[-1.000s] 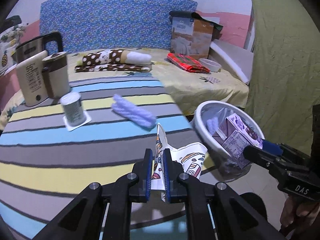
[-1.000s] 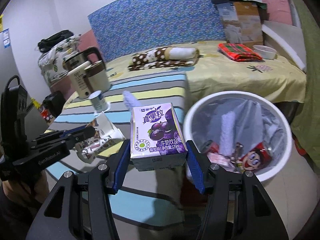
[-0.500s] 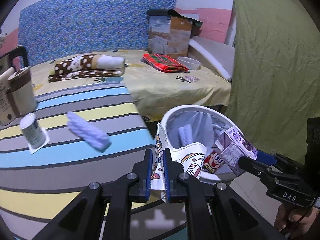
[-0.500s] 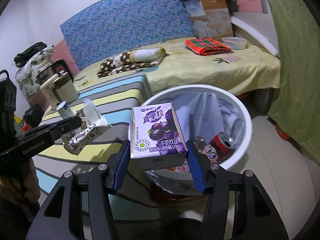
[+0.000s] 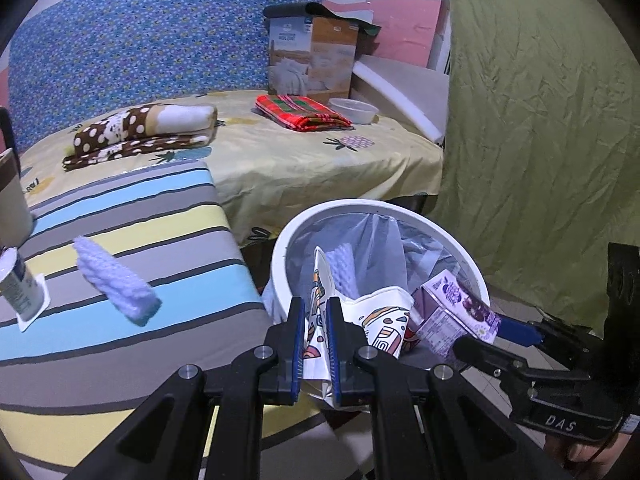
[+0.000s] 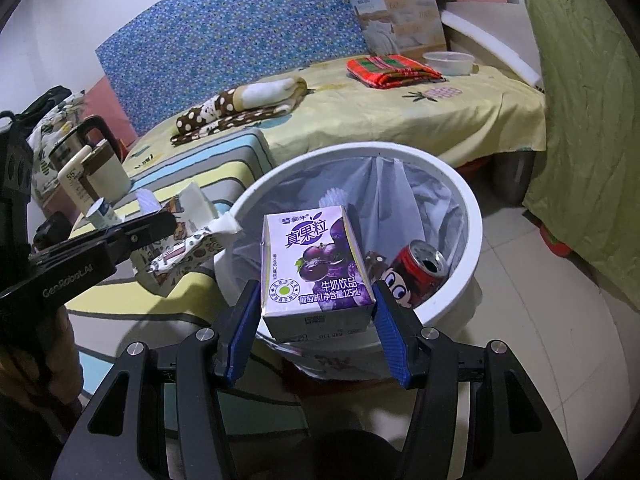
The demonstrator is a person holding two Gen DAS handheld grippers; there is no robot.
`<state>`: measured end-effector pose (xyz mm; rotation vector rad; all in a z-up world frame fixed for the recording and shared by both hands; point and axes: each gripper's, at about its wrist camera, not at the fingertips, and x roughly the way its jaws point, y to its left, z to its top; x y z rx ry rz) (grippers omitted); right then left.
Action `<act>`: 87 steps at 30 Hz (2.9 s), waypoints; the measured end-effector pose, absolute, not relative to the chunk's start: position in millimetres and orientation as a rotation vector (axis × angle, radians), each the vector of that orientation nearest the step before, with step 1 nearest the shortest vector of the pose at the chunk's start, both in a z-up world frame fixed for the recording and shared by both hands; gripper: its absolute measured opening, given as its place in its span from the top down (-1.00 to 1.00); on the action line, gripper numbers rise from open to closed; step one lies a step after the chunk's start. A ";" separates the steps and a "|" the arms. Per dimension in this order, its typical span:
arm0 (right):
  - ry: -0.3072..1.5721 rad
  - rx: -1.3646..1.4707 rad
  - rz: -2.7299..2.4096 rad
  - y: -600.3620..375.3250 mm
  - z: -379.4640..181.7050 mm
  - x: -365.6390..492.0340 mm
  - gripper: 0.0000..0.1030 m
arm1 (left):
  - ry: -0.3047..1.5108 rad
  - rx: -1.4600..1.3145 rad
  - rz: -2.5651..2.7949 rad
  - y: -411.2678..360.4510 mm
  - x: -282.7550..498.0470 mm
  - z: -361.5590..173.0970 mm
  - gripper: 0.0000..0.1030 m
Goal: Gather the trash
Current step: 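Carry the paper wrapper and grape carton over the wastebasket with both grippers, then open both grippers to drop the wrapper and carton into the wastebasket, then move both grippers back toward the yogurt cup and foam sleeve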
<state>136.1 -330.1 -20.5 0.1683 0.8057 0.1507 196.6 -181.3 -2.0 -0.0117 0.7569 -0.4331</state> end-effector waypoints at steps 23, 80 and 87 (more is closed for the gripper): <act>0.769 0.172 0.144 -334.3 -10.0 128.7 -0.13 | 0.763 -0.084 -0.436 -165.8 204.2 -3.5 0.78; 0.690 0.116 0.385 -252.5 10.0 120.2 -0.08 | 0.710 -0.165 -0.211 -34.6 135.0 0.8 0.65; 0.711 0.079 0.445 -225.5 6.4 138.3 -0.08 | 0.718 -0.195 -0.126 0.7 142.7 -3.3 0.50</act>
